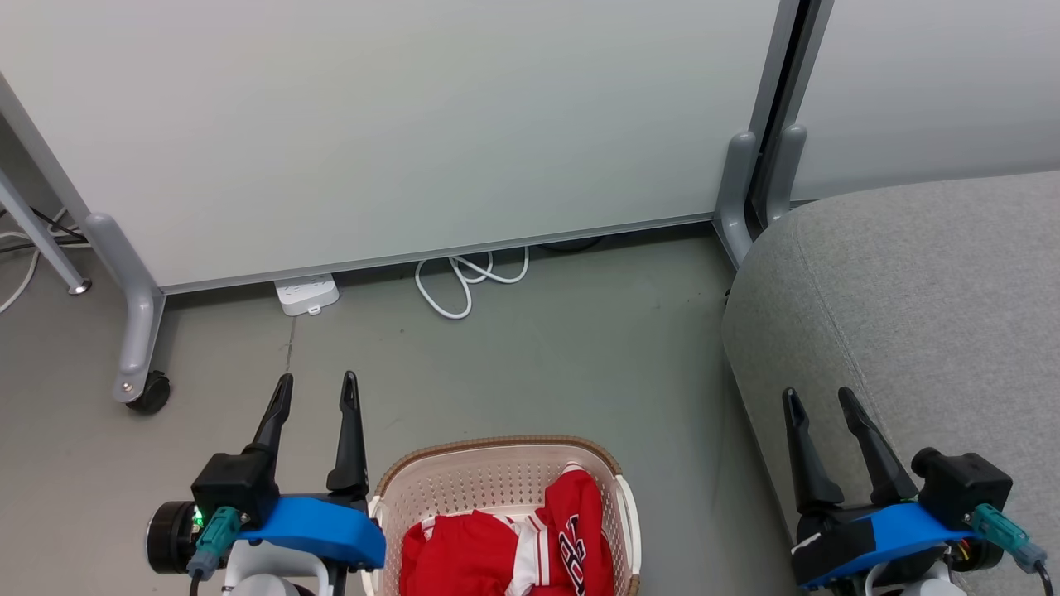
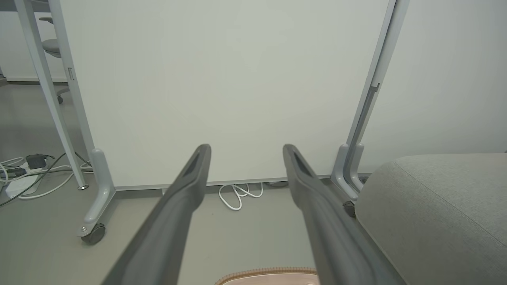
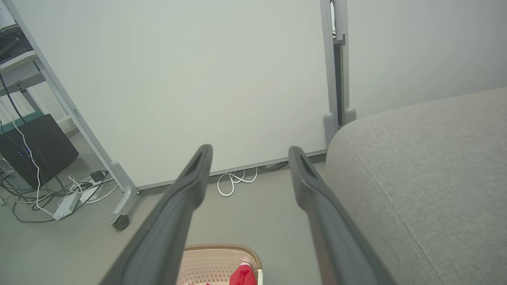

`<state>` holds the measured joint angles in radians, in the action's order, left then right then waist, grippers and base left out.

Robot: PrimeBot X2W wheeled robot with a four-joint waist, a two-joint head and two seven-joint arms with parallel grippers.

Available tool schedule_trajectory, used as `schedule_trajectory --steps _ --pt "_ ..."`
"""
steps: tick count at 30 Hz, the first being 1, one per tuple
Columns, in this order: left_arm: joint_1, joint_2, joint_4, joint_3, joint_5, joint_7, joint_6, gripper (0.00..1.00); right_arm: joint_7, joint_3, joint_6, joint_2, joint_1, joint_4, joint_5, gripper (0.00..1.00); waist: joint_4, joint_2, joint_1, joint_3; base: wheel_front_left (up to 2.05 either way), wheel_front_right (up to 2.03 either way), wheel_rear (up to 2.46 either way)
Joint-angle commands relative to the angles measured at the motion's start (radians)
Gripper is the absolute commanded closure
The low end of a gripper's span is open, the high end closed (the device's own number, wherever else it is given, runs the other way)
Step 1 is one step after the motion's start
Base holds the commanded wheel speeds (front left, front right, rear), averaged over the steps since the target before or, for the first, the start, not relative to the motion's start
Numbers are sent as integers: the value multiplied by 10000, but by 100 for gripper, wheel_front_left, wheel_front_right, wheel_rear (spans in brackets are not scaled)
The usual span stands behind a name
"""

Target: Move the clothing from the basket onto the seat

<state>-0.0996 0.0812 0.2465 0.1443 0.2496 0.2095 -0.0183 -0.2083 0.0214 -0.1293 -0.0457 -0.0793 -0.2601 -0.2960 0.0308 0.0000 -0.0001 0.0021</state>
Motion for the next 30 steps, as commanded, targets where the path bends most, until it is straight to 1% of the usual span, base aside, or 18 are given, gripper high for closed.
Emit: schedule_trajectory --steps 1,27,30 --pt "-142 6 1 43 -263 92 -46 0 -109 22 -19 -68 -176 26 229 0 0 0 1 -1 0 0 0" --pt "-201 -143 638 25 -2149 584 -219 0 -592 225 -19 -73 -138 -222 2138 0 37 0 1 -35 0 0 0" --pt "-209 -163 679 -26 -2121 574 -240 0 -587 219 -16 -73 -163 -261 2094 0 28 0 1 -30 0 0 0"
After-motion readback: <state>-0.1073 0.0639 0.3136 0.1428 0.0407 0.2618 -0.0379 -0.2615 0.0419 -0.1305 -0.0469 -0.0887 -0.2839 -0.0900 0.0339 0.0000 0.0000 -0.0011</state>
